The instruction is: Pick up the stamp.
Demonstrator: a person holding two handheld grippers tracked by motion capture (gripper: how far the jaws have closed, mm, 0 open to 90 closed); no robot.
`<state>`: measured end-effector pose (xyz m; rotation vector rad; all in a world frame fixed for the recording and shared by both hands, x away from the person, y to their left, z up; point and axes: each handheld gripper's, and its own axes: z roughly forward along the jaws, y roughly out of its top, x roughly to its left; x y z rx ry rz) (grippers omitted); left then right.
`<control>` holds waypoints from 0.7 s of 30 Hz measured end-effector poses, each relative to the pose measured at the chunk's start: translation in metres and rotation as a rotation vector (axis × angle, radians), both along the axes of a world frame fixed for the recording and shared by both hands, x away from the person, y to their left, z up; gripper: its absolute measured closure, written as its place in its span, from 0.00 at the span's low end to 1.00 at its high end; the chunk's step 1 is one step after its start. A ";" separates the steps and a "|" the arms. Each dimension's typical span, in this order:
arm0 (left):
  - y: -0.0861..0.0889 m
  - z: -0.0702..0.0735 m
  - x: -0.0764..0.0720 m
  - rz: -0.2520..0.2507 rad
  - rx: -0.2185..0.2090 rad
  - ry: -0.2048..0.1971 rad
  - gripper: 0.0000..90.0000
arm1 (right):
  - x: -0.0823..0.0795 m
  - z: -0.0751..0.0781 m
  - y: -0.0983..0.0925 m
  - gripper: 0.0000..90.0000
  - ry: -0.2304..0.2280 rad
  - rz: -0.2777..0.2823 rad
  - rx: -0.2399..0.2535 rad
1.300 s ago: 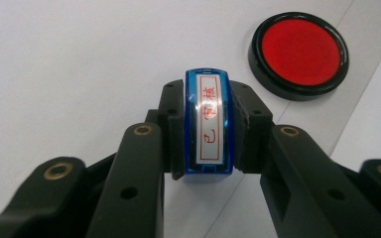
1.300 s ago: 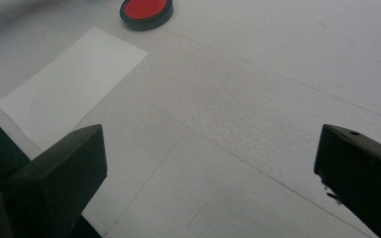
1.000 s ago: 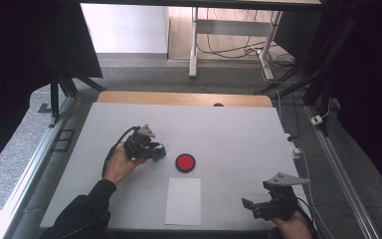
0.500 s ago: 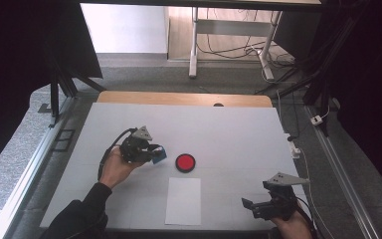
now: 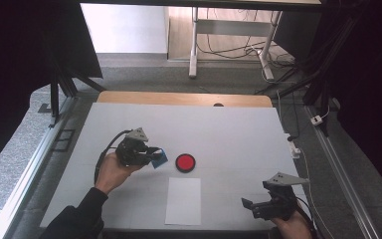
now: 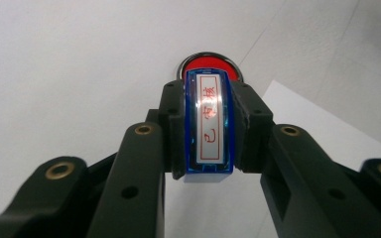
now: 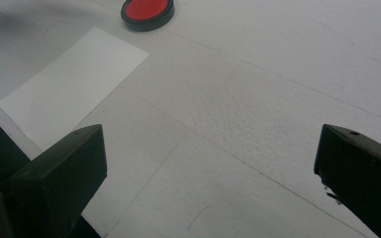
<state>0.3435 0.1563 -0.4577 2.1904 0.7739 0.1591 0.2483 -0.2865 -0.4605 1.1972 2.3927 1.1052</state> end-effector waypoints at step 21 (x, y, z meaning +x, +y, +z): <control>0.005 0.016 -0.039 -0.029 -0.105 -0.071 0.78 | 0.000 0.000 0.001 0.00 -0.003 0.005 -0.002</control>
